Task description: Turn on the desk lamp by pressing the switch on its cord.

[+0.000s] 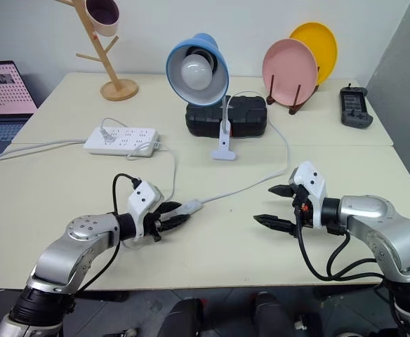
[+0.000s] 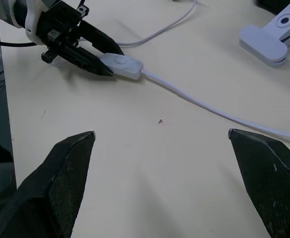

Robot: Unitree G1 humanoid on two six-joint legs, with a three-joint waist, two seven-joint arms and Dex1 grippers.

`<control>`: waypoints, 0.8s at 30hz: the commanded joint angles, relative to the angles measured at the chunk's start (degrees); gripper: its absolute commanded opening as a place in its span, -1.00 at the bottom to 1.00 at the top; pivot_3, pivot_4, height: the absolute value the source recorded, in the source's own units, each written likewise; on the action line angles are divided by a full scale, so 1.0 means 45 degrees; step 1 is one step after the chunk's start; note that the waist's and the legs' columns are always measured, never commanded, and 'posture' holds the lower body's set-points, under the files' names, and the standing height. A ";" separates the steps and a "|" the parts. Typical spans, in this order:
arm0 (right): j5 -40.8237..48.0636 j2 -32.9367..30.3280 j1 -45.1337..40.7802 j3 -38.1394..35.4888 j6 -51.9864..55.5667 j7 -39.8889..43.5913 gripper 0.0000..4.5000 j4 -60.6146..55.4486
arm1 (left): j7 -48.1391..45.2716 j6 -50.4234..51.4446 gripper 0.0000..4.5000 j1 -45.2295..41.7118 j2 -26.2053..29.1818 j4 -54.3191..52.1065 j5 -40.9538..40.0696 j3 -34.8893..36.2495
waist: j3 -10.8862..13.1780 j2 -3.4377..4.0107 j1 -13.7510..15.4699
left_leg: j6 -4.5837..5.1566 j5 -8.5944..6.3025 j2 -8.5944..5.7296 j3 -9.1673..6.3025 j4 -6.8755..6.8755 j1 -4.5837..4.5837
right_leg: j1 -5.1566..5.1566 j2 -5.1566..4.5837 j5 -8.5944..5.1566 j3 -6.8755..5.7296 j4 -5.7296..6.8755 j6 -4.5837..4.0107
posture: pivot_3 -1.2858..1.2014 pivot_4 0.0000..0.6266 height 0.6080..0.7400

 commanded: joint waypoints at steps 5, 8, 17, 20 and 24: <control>0.0293 -0.0126 0.0071 -0.0549 -0.0111 -0.0075 1.00 -0.0476 | -0.0079 0.0003 -0.52 -0.0034 0.0066 -0.0123 0.0021 0.0205 | 0.0000 0.0000 0.0001 | 0.0000 0.0000 0.0000 -0.0001 -0.0002 0.0000 | 0.0000 0.0000 -0.0001 -0.0001 0.0000 0.0000 | 0.03 -0.52 1.00; 0.0475 0.0113 0.0164 -0.0668 0.0052 -0.0310 1.00 -0.0382 | -0.0176 0.0495 -0.52 -0.0165 0.0057 -0.0203 -0.0405 0.0473 | 0.0000 0.0000 -0.0001 | 0.0000 0.0000 0.0000 0.0000 0.0000 0.0000 | 0.0000 0.0000 -0.0001 0.0000 0.0000 0.0000 | 0.03 -0.52 1.00; 0.5961 0.4177 0.0187 -0.2476 0.4861 -0.5142 1.00 -0.0008 | -0.1454 0.2030 -0.52 -0.2815 -0.0841 -0.1088 -0.3633 0.1220 | -0.0007 -0.0009 0.0014 | 0.0000 0.0001 -0.0002 -0.0020 0.0008 -0.0015 | 0.0001 0.0003 0.0009 -0.0012 0.0007 -0.0012 | 0.03 -0.52 1.00; 0.8163 0.5252 0.0148 -0.2960 0.5809 -0.7310 1.00 0.0416 | -0.1818 0.1661 -0.52 -0.3382 -0.0884 -0.1001 -0.3497 0.0737 | -0.0007 -0.0009 -0.0008 | 0.0000 0.0000 -0.0001 -0.0019 -0.0001 -0.0016 | 0.0001 0.0003 0.0022 -0.0010 0.0003 -0.0037 | 0.03 -0.52 1.00; 1.1803 0.6171 -0.0339 -0.2980 0.5015 -1.1064 1.00 0.1841 | -0.2256 0.0796 -0.52 -0.3537 -0.0937 -0.0859 -0.2793 -0.0216 | -0.0006 -0.0008 -0.0031 | 0.0000 0.0000 -0.0001 -0.0016 0.0000 -0.0015 | -0.0001 0.0005 0.0023 -0.0006 0.0001 -0.0039 | 0.03 -0.52 1.00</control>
